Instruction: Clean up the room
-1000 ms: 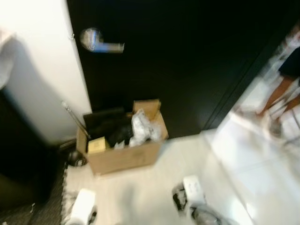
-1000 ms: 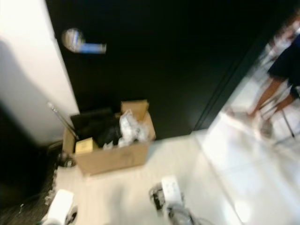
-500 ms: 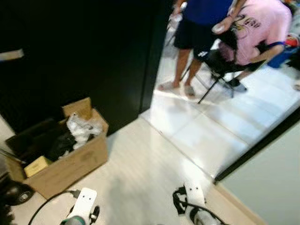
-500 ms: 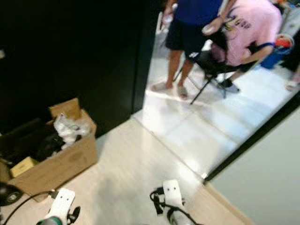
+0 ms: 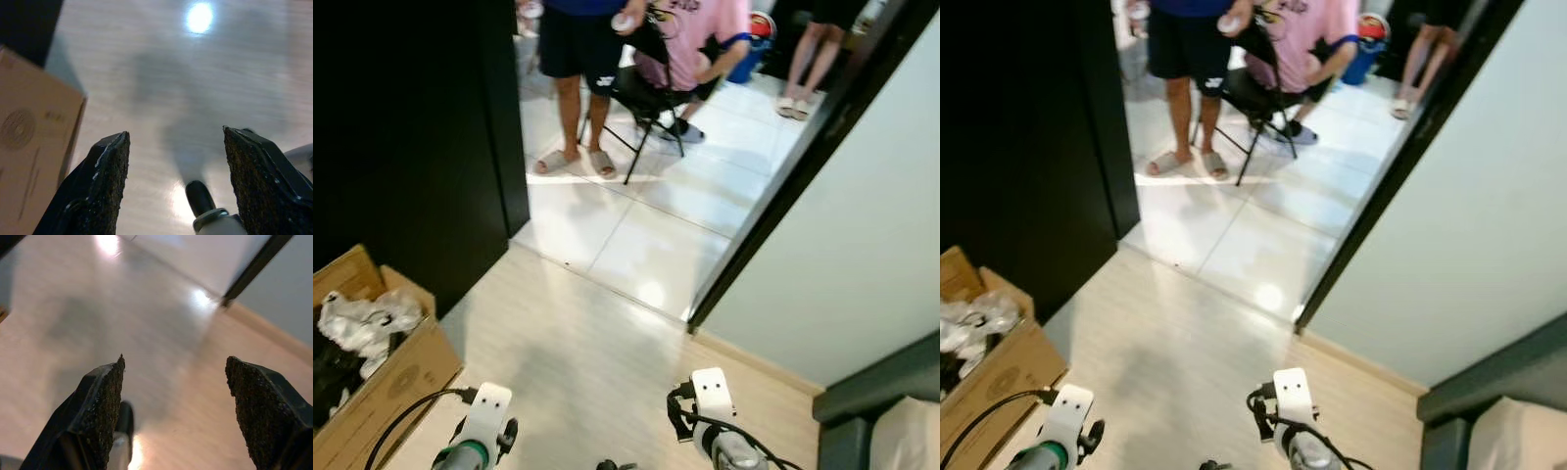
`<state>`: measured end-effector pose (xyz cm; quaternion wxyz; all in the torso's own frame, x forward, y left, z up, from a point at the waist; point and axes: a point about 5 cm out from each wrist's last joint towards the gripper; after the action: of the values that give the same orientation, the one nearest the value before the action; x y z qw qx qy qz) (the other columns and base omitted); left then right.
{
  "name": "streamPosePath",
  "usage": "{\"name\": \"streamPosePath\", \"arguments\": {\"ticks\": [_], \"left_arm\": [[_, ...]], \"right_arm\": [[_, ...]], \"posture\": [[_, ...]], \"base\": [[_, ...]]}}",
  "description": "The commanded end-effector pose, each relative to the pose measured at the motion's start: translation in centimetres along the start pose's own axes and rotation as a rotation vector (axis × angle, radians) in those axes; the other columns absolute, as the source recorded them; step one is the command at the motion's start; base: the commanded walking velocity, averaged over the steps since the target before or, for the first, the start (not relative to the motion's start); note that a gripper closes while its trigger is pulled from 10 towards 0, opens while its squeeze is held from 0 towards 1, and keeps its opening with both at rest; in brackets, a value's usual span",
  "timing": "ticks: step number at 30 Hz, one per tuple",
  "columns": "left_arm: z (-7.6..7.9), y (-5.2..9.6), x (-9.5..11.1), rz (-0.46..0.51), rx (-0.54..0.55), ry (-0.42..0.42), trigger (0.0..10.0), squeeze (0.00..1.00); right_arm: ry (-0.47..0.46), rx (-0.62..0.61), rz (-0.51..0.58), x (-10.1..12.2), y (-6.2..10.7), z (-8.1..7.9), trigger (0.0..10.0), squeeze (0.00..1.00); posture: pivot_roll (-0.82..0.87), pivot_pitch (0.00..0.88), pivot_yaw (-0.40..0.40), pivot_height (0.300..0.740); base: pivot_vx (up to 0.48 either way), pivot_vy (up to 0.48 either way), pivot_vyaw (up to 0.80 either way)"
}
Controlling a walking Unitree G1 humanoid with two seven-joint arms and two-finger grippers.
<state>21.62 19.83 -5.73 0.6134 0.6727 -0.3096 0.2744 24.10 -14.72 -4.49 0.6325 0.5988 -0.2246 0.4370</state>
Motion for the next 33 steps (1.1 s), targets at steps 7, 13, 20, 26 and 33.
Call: {"name": "streamPosePath", "arguments": {"ticks": [7, 13, 20, 26, 33], "left_arm": [[-0.1, 0.2, -0.6, -0.028, 0.013, 0.032, 10.0, 0.00], [-0.5, 0.0, -0.1, -0.011, 0.033, 0.059, 10.0, 0.00], [-0.5, -0.1, 0.7, 0.030, 0.044, 0.081, 10.0, 0.00], [-0.9, -0.2, 2.0, 0.081, 0.067, 0.138, 10.0, 0.00], [-0.6, -0.2, 5.1, 0.216, 0.041, 0.161, 10.0, 0.00]], "right_arm": [[-0.025, 0.006, -0.011, 0.1, -0.1, -0.4, 10.0, 0.00], [-0.037, 0.017, 0.060, 2.0, -0.7, -0.5, 10.0, 0.00], [-0.044, 0.031, 0.112, 3.1, -0.9, -0.8, 10.0, 0.00], [-0.039, 0.044, 0.200, 4.7, -1.0, -1.0, 10.0, 0.00], [-0.066, 0.056, 0.359, 8.3, -1.2, -1.5, 10.0, 0.00]], "posture": [[0.11, 0.051, -0.015, 0.740], [0.11, 0.056, -0.016, 0.740], [0.12, 0.058, -0.020, 0.740], [0.12, 0.058, -0.013, 0.740], [0.12, 0.065, -0.014, 0.740]], "base": [[0.000, 0.000, -0.80], [0.000, 0.000, -0.80], [0.000, 0.000, -0.79], [0.000, 0.000, -0.79], [0.000, 0.000, -0.79]]}}
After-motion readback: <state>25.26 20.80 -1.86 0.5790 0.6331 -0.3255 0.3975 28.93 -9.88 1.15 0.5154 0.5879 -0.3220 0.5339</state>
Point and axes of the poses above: a point about 5 cm out from each wrist's last joint towards the gripper, its own y axis pointing back from the gripper into the wrist, its own x axis along the axis of the wrist's last joint, z = x × y, and after that the axes turned 11 degrees about y, right-handed
